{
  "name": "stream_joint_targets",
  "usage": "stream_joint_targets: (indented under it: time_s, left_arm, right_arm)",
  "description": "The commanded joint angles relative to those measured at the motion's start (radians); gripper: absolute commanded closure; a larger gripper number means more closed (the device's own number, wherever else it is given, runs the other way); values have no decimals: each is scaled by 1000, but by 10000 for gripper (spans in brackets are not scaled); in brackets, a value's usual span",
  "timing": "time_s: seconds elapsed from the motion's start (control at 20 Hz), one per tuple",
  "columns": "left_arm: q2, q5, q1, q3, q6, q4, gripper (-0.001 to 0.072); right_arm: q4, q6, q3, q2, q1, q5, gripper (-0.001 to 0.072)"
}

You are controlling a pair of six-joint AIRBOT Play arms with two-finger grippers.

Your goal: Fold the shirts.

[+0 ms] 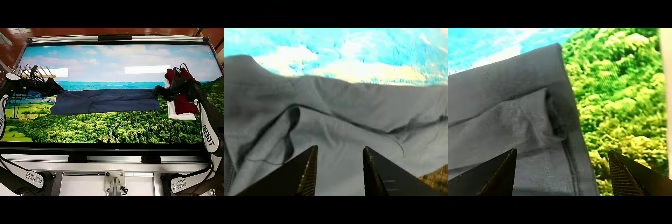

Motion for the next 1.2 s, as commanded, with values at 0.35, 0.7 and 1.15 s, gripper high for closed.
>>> stream_joint_targets:
  time_s: [0.35, 0.7, 1.15]
  left_arm:
    - [10, -94, -4, 30, 4, -2, 335]
    - [49, -88, -45, 55, 46, -5, 336]
    - [93, -38, -240, 55, 183, -8, 667]
  right_arm:
    - [161, -13, 1, -61, -26, -106, 28]
    - [179, -91, 2, -75, 60, -32, 576]
    - [196, -201, 3, 253, 57, -108, 641]
